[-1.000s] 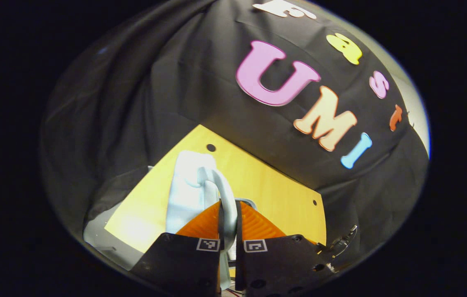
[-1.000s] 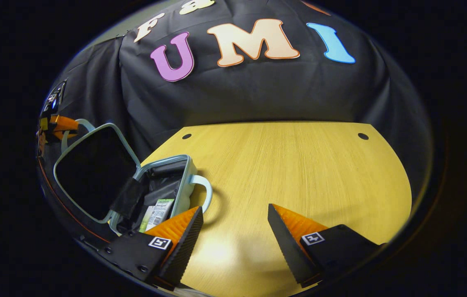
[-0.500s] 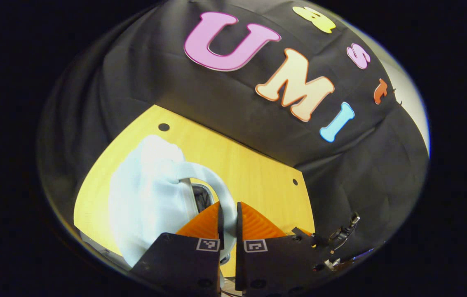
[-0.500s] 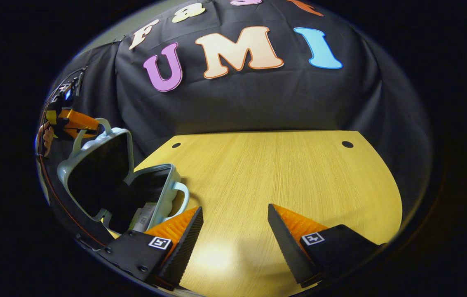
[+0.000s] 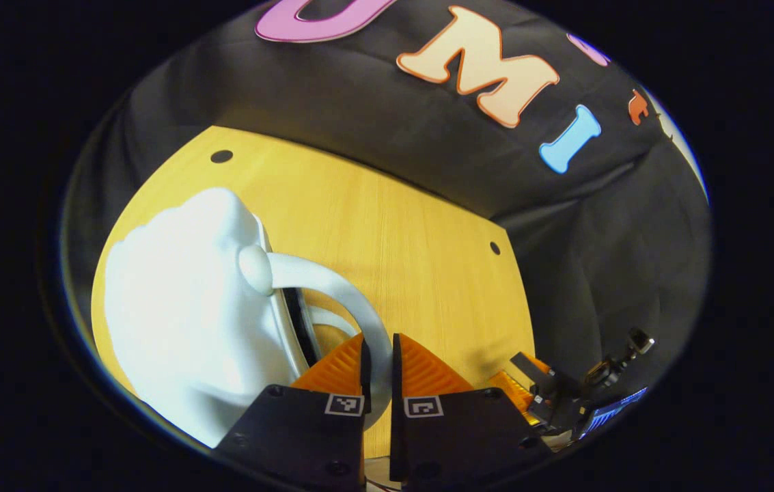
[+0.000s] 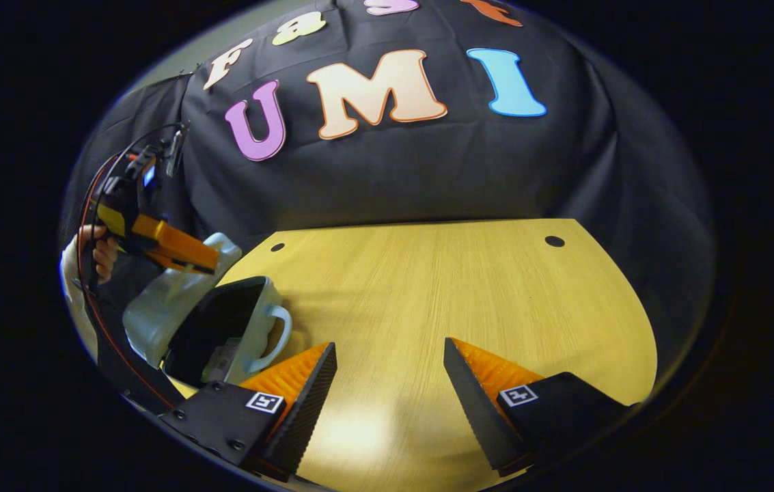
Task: First open the suitcase, pack the skin care products into it, and then close the suitcase.
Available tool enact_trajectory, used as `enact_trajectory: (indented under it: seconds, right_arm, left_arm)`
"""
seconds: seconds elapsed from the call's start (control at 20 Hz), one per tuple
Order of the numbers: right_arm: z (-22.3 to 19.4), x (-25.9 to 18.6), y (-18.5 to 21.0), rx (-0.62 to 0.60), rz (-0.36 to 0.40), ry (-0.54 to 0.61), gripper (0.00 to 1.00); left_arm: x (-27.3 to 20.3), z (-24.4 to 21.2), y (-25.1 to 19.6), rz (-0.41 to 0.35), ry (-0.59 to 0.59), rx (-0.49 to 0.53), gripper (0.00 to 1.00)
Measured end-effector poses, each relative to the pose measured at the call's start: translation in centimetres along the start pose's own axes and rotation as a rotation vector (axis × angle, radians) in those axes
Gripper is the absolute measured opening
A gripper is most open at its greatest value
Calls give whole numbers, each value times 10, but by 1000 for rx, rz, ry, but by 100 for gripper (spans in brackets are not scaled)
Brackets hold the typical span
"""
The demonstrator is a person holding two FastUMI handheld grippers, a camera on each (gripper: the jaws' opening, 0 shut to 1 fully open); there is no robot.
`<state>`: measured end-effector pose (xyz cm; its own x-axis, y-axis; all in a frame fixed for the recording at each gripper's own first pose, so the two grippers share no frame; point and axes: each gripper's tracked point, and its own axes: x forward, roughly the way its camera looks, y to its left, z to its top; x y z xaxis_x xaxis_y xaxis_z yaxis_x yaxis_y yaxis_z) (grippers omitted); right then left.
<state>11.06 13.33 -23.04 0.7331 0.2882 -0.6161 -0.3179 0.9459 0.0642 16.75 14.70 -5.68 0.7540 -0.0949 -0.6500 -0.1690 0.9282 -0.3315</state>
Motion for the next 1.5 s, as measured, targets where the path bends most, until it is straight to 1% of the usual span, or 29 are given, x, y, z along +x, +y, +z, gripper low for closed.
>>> enact_trajectory:
  seconds: [0.05, 0.1, 0.15, 0.3, 0.35, 0.4, 0.45, 0.5, 0.55, 0.6, 0.65, 0.7, 0.75, 0.8, 0.85, 0.9, 0.95, 1.0, 1.05, 1.1, 1.15, 1.2, 1.25, 1.3, 1.5]
  right_arm:
    - [1, -2, -5, 9, -10, -4, 94]
    - [1, -4, -9, 14, -20, -7, 94]
    - [1, -7, -13, 17, -29, -9, 98]
    - [-1, -13, -25, 22, -58, -12, 98]
    - [-2, -14, -26, 27, -62, -13, 94]
    - [-2, -15, -27, 32, -64, -15, 94]
    - [-3, -17, -29, 35, -67, -18, 99]
    - [-4, -19, -28, 36, -65, -18, 99]
    - [-4, -20, -28, 37, -63, -21, 94]
    - [-3, -21, -27, 37, -58, -22, 98]
    - [-2, -21, -28, 34, -56, -24, 98]
    - [1, -22, -30, 31, -52, -25, 98]
    - [4, -23, -33, 29, -50, -31, 94]
    - [8, -23, -36, 28, -46, -39, 94]
    - [12, -25, -39, 30, -43, -50, 94]
    - [18, -26, -43, 32, -39, -61, 98]
    - [22, -27, -46, 34, -36, -70, 98]
    - [26, -29, -50, 38, -33, -81, 99]
    - [32, -31, -53, 44, -28, -95, 94]
    - [38, -34, -56, 48, -22, -109, 98]
    - [42, -35, -59, 49, -19, -121, 98]
    - [45, -37, -62, 46, -16, -129, 98]
    - [47, -41, -65, 45, -13, -139, 98]
    - [49, -44, -67, 44, -6, -148, 98]
    - [51, -49, -73, 36, 7, -166, 98]
  left_arm:
    - [9, -5, 0, 8, 17, 1, 7]
    - [17, -10, 1, 16, 33, -2, 7]
    - [25, -12, 2, 24, 46, -6, 7]
    - [43, -22, 8, 54, 80, -13, 7]
    - [50, -26, 11, 67, 96, -12, 7]
    - [55, -30, 13, 80, 112, -9, 7]
    - [63, -34, 14, 94, 127, -7, 7]
    - [67, -38, 17, 111, 141, -5, 8]
    - [73, -41, 19, 127, 153, 1, 8]
    - [75, -43, 20, 139, 160, 4, 10]
    - [77, -45, 21, 155, 157, 6, 10]
    - [75, -45, 17, 151, 148, 6, 16]
    - [73, -44, 16, 163, 135, 17, 21]
    - [69, -43, 13, 176, 123, 36, 36]
    - [67, -44, 8, 188, 114, 54, 43]
    - [63, -45, 0, 185, 106, 76, 62]
    - [59, -46, -10, 180, 92, 98, 69]
    - [55, -47, -21, 177, 74, 121, 81]
    - [51, -47, -29, 178, 57, 147, 85]
    - [50, -50, -37, 182, 37, 163, 95]
    - [46, -54, -44, 186, 20, 172, 98]
    - [41, -57, -53, 188, 11, 180, 97]
    - [37, -63, -62, 182, 5, 188, 99]
    - [33, -68, -69, 177, 2, 195, 96]
    - [24, -83, -81, 173, -18, 216, 97]
